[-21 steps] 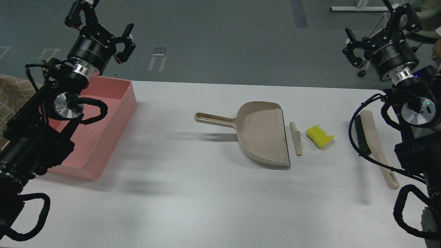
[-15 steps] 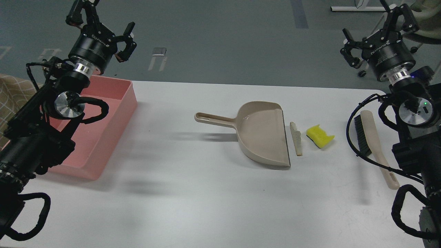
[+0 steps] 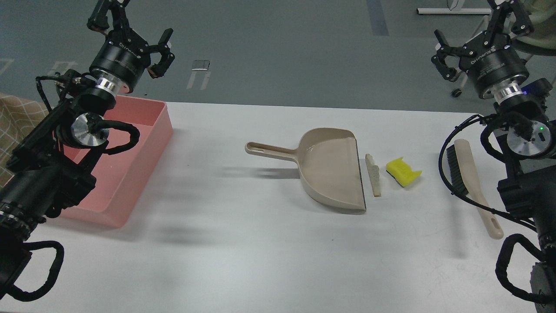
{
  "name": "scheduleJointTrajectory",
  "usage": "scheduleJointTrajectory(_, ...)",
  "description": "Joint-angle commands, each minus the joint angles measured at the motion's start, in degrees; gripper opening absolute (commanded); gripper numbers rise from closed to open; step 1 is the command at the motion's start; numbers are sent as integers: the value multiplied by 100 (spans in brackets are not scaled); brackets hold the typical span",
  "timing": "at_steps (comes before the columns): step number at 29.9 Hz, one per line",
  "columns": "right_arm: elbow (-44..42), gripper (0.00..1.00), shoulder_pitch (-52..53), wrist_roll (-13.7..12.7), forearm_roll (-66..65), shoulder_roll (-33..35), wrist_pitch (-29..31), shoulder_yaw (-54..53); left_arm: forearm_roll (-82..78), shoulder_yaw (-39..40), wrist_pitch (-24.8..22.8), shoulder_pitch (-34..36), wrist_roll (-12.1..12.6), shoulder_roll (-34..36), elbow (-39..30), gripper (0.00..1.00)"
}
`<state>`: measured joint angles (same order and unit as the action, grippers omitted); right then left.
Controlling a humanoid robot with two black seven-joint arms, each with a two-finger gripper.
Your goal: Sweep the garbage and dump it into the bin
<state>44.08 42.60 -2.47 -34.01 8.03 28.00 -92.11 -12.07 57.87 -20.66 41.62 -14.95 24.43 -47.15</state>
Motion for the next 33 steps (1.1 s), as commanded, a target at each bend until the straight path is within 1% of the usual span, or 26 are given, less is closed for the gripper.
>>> scheduleJointTrajectory(1, 4, 100, 12, 19, 0, -3, 0, -17, 3, 5, 0, 39, -7, 0, -14, 98)
scheduleJointTrajectory(5, 13, 100, 12, 36, 0, 6, 0, -26, 3, 5, -8, 30, 10, -8, -40, 98)
scheduleJointTrajectory(9, 21, 100, 12, 36, 0, 15, 0, -26, 3, 14, -43, 13, -60, 27, -119, 98)
scheduleJointTrajectory(12, 48, 100, 12, 45, 0, 41, 0, -26, 3, 5, -70, -5, -60, 88, -225, 98)
scheduleJointTrajectory(17, 276, 100, -32, 45, -9, 76, 0, -52, 3, -3, -26, -48, 1, 88, -277, 98)
scheduleJointTrajectory(19, 346, 100, -111, 45, 0, 85, 0, -61, 3, -12, 0, -92, -43, 123, -531, 98)
scheduleJointTrajectory(22, 469, 100, -278, 45, -1, 85, 0, -79, 12, 5, 62, -224, -43, 229, -857, 98)
scheduleJointTrajectory(26, 777, 100, -586, 45, 0, 94, 0, -298, 3, 49, 71, -593, -34, 510, -1419, 98)
scheduleJointTrajectory(28, 952, 100, -779, 36, 0, 94, 0, -404, 3, 67, 71, -900, -51, 790, -1876, 98)
scheduleJointTrajectory(30, 1198, 100, -1042, 36, 0, 137, 0, -544, 3, 93, 79, -1461, -60, 1272, -2655, 98)
scheduleJointTrajectory(31, 1260, 100, -1121, 36, 0, 181, 0, -597, 3, 93, 80, -1603, -60, 1405, -2860, 98)
scheduleJointTrajectory(32, 1408, 100, -1261, 36, 0, 234, 0, -728, 3, 85, 97, -1865, -60, 1711, -3244, 98)
scheduleJointTrajectory(33, 1471, 100, -1341, 36, 0, 243, 0, -808, 3, 84, 106, -1990, -60, 1854, -3414, 98)
